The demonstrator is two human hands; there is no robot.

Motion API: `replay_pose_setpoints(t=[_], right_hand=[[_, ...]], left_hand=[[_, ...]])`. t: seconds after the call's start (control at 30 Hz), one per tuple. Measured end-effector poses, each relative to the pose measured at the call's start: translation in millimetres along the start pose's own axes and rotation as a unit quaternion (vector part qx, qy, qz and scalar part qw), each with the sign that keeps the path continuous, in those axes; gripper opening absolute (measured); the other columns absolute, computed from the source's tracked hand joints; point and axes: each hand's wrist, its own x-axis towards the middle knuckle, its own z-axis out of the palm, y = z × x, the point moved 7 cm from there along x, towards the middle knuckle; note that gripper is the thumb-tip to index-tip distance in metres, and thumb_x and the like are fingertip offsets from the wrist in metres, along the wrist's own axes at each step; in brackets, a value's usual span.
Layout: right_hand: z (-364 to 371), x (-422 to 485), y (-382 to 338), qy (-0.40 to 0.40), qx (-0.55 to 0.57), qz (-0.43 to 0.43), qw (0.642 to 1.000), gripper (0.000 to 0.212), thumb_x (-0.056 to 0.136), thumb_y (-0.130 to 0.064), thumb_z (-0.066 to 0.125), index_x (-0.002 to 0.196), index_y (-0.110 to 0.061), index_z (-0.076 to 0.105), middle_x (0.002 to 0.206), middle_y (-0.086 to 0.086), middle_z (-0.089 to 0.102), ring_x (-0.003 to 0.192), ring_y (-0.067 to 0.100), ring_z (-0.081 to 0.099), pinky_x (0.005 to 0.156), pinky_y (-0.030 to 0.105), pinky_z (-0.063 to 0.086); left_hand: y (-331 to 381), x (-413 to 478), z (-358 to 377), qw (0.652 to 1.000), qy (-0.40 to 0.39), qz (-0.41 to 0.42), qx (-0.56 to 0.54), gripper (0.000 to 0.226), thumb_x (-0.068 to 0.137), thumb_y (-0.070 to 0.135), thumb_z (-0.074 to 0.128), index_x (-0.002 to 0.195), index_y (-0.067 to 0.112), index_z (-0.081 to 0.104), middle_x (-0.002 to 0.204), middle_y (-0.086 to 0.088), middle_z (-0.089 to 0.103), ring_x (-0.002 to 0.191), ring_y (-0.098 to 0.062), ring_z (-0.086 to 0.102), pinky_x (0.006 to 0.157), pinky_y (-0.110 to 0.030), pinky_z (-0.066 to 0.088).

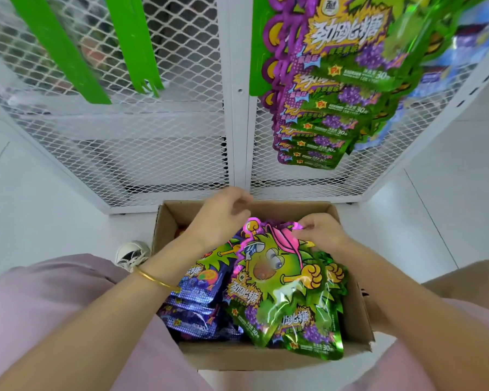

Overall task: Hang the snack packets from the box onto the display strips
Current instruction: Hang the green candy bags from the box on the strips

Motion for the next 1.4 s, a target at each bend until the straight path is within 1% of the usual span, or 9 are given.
replay_pose_setpoints(t=[0.27, 0.43, 0.63, 0.83, 0.97, 1.03, 1.17, 1.23, 1.4], right_hand=[[-40, -68, -51, -0.118, 0.148, -0.050, 0.981, 0.009, 0.087, -0.011, 0.061, 0.081, -0.013, 0.068, 0.071, 0.005, 0.062, 0.060, 0.011, 0.058, 0.061, 0.026, 0.049], [-80, -103, -94, -0.107, 0.171, -0.107, 0.974, 0.014, 0.089, -0.009, 0.056, 0.085, -0.012, 0.070, 0.066, 0.000, 0.066, 0.056, 0.010, 0.057, 0.056, 0.022, 0.046], [-143, -141, -162, -0.060, 0.119, -0.207, 0.969, 0.010, 0.084, -0.010, 0.064, 0.089, -0.015, 0.071, 0.079, -0.003, 0.072, 0.070, 0.010, 0.065, 0.067, 0.021, 0.053], [-217, -176, -247, 0.053, 0.004, -0.306, 0.950, 0.005, 0.085, -0.018, 0.066, 0.085, -0.019, 0.070, 0.081, -0.005, 0.067, 0.079, 0.011, 0.062, 0.080, 0.029, 0.049], [-253, -191, -296, 0.109, -0.100, -0.334, 0.931, 0.022, 0.087, -0.027, 0.062, 0.101, -0.010, 0.068, 0.105, 0.011, 0.065, 0.097, 0.025, 0.060, 0.085, 0.027, 0.045], [-266, -195, -318, 0.134, -0.134, -0.353, 0.916, 0.021, 0.088, -0.028, 0.062, 0.103, -0.015, 0.069, 0.101, 0.004, 0.066, 0.086, 0.009, 0.060, 0.070, 0.014, 0.042], [-286, -192, -354, 0.189, -0.195, -0.389, 0.880, 0.015, 0.089, -0.022, 0.061, 0.086, -0.008, 0.065, 0.061, -0.007, 0.045, 0.046, -0.003, 0.040, 0.048, 0.010, 0.031], [-294, -192, -371, 0.240, -0.225, -0.415, 0.848, 0.010, 0.088, -0.019, 0.062, 0.091, -0.009, 0.066, 0.066, -0.011, 0.047, 0.055, -0.005, 0.044, 0.055, 0.009, 0.033], [-305, -176, -399, 0.346, -0.285, -0.410, 0.794, 0.023, 0.087, -0.022, 0.061, 0.107, -0.011, 0.061, 0.097, 0.003, 0.059, 0.092, 0.020, 0.052, 0.074, 0.029, 0.034]], left_hand=[[61, -10, 4, 0.986, -0.033, 0.135, 0.097, 0.046, 0.083, 0.030, 0.067, 0.126, 0.022, 0.055, 0.125, 0.003, 0.059, 0.118, -0.015, 0.049, 0.103, -0.034, 0.033], [118, -9, -20, 0.986, -0.018, 0.149, 0.077, 0.007, 0.080, 0.025, 0.070, 0.085, 0.022, 0.066, 0.079, 0.002, 0.065, 0.081, -0.019, 0.060, 0.081, -0.035, 0.044], [196, -1, -72, 0.980, 0.021, 0.193, 0.029, 0.037, 0.080, 0.015, 0.069, 0.060, 0.028, 0.041, 0.063, 0.013, 0.044, 0.063, -0.006, 0.042, 0.063, -0.024, 0.036], [290, 16, -156, 0.975, 0.051, 0.218, 0.001, 0.006, 0.086, 0.022, 0.064, 0.088, 0.016, 0.063, 0.082, 0.007, 0.059, 0.075, -0.004, 0.055, 0.066, -0.010, 0.043], [344, 55, -227, 0.948, 0.219, 0.226, -0.043, 0.031, 0.088, 0.020, 0.060, 0.117, 0.008, 0.057, 0.110, -0.004, 0.062, 0.100, -0.016, 0.058, 0.088, -0.027, 0.047], [362, 79, -243, 0.944, 0.245, 0.214, -0.062, 0.036, 0.089, 0.017, 0.059, 0.121, 0.003, 0.053, 0.116, -0.011, 0.061, 0.103, -0.023, 0.058, 0.089, -0.032, 0.047], [378, 111, -254, 0.949, 0.235, 0.190, -0.084, 0.026, 0.089, 0.021, 0.059, 0.108, 0.003, 0.059, 0.085, -0.008, 0.063, 0.075, -0.015, 0.061, 0.074, -0.027, 0.051], [381, 113, -251, 0.957, 0.200, 0.197, -0.079, 0.013, 0.090, 0.019, 0.058, 0.091, 0.006, 0.063, 0.064, 0.002, 0.056, 0.054, -0.002, 0.053, 0.057, -0.018, 0.045], [378, 113, -248, 0.968, 0.133, 0.183, -0.108, 0.024, 0.089, 0.023, 0.061, 0.067, 0.014, 0.058, 0.054, 0.000, 0.046, 0.053, -0.015, 0.038, 0.054, -0.026, 0.029]])
